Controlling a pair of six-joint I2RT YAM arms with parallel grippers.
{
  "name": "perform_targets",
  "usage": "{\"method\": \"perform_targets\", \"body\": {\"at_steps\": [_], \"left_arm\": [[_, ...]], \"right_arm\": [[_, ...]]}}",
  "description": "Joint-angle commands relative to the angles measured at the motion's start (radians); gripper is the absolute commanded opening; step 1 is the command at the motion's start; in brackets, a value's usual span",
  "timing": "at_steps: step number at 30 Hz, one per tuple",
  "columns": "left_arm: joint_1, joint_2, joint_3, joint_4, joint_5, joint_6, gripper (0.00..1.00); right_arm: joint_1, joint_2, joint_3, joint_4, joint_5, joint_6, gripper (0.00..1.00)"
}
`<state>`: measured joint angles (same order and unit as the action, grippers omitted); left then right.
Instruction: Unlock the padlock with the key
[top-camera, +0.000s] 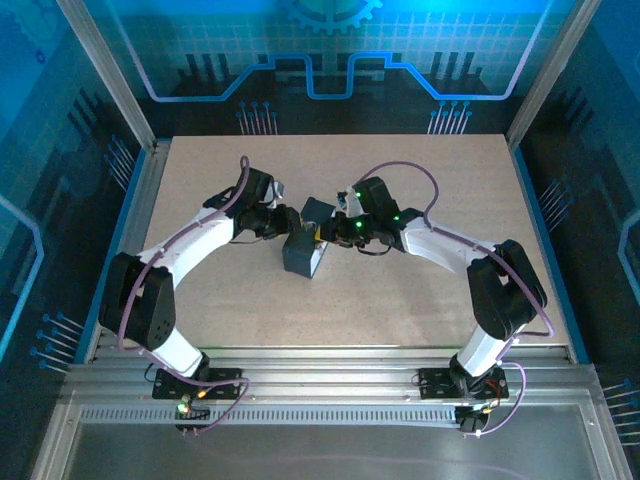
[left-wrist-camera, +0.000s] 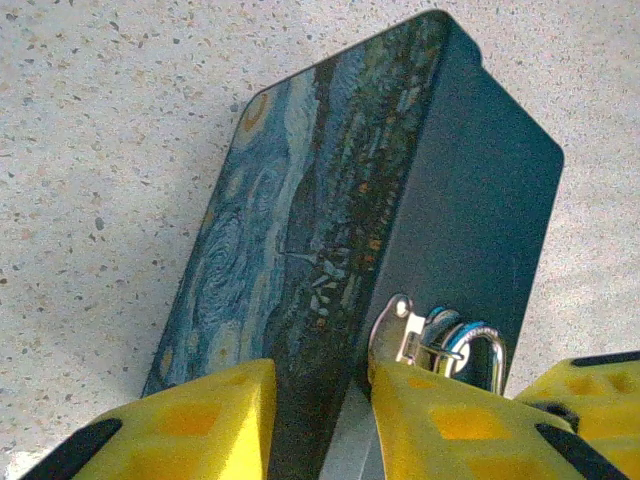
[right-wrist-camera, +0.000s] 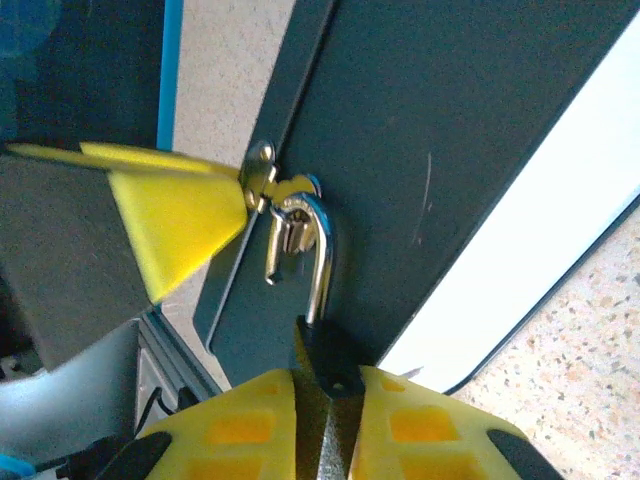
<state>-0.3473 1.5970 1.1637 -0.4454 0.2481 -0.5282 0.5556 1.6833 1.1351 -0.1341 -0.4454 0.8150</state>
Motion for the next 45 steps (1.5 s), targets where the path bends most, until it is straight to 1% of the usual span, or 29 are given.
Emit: {"method": "perform_targets", "body": {"at_steps": [1,6,9,11,13,15,22,24,26,28,29,32,35,39,42,45], "left_arm": [[-0.050,0.019,-0.051,-0.106,0.009,-0.025,0.32],[-0.054,0.015,-0.065,-0.086,0.017,-0.057,0.31],[-0.054,0.013,-0.064,-0.083,0.019,-0.071,0.31],[-0.054,0.012,-0.061,-0.080,0.024,-0.076,0.31],[-0.056,0.012,-0.062,-0.070,0.037,-0.091,0.30],[-0.064,0.012,-0.061,-0.066,0.039,-0.100,0.30],[-0.078,-0.012,-0.089,-0.044,0.002,-0.137,0.29],[-0.078,-0.011,-0.091,-0.044,-0.002,-0.143,0.29],[-0.077,-0.010,-0.090,-0.044,-0.008,-0.148,0.29],[-0.077,-0.015,-0.085,-0.046,-0.013,-0.151,0.33],[-0.076,-0.019,-0.080,-0.047,-0.015,-0.152,0.35],[-0.077,-0.026,-0.058,-0.057,-0.022,-0.150,0.37],[-0.076,-0.021,-0.038,-0.062,-0.016,-0.149,0.39],[-0.075,-0.031,-0.031,-0.042,0.008,-0.150,0.43],[-0.076,-0.039,-0.021,-0.045,0.019,-0.147,0.45],[-0.072,-0.049,-0.018,-0.050,0.024,-0.148,0.47]], "right_arm": [[-0.016,0.002,0.020,-0.022,0.096,0.004,0.03],[-0.020,-0.007,0.015,0.010,0.111,0.025,0.00],[-0.017,0.001,0.026,0.013,0.083,0.018,0.00],[-0.011,0.001,0.022,0.015,0.089,0.016,0.00],[-0.004,-0.004,0.011,0.018,0.128,0.028,0.00],[-0.002,-0.014,-0.014,0.059,0.171,0.063,0.00],[0.010,-0.057,-0.084,0.161,0.373,0.207,0.00],[0.016,-0.053,-0.084,0.176,0.388,0.219,0.00],[0.020,-0.041,-0.071,0.169,0.377,0.217,0.00],[0.016,-0.041,-0.074,0.165,0.370,0.212,0.00],[0.009,-0.050,-0.082,0.158,0.371,0.203,0.00],[-0.026,-0.095,-0.110,0.133,0.376,0.167,0.00],[-0.074,-0.155,-0.149,0.160,0.333,0.120,0.02],[-0.126,-0.211,-0.177,0.104,0.336,0.053,0.03],[-0.179,-0.213,-0.223,0.076,0.322,0.021,0.04],[-0.222,-0.177,-0.278,0.072,0.295,-0.019,0.06]]}}
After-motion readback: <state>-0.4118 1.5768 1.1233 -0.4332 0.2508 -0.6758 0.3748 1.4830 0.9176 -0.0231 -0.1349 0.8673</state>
